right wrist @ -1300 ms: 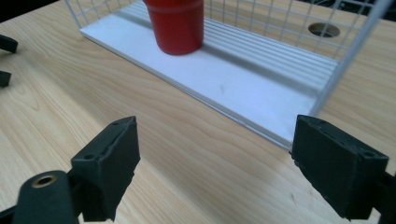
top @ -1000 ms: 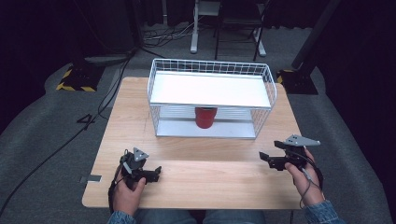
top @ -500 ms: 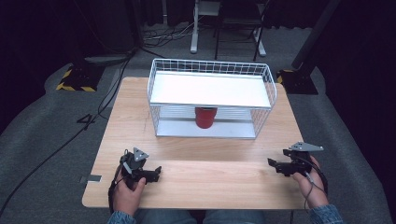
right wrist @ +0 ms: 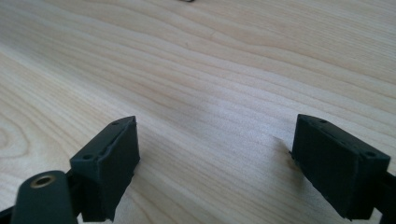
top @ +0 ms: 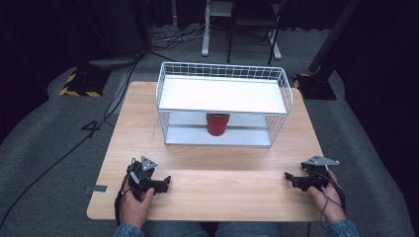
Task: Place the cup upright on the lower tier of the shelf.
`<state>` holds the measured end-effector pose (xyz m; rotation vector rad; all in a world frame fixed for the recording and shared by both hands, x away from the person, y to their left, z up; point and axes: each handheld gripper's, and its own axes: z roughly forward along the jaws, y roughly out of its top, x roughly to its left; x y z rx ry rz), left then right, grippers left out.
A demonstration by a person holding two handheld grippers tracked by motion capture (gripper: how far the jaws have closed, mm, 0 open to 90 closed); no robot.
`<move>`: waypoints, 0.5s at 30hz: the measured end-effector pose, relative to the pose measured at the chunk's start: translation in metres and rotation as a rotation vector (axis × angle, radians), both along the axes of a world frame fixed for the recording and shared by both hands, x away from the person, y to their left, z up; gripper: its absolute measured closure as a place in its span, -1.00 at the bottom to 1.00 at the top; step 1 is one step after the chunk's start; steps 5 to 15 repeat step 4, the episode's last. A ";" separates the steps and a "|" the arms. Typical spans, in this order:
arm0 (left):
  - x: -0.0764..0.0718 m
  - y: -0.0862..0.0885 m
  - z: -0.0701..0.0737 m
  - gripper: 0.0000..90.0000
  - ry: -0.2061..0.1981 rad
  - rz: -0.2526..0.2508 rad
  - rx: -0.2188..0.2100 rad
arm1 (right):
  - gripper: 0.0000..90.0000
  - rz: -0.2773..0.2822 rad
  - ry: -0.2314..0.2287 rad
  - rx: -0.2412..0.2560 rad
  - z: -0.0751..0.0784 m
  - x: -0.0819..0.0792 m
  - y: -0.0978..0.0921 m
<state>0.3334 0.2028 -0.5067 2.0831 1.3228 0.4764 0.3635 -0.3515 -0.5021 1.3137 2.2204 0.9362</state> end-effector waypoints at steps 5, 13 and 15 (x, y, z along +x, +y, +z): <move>0.000 0.000 0.000 -0.99 0.000 0.000 0.000 | -0.71 -0.027 -0.027 0.006 -0.003 -0.002 0.002; 0.000 0.000 0.000 -0.99 0.000 0.000 0.000 | -0.71 -0.027 -0.027 0.006 -0.003 -0.002 0.002; 0.000 0.000 0.000 -0.99 0.000 0.000 0.000 | -0.71 -0.027 -0.027 0.006 -0.003 -0.002 0.002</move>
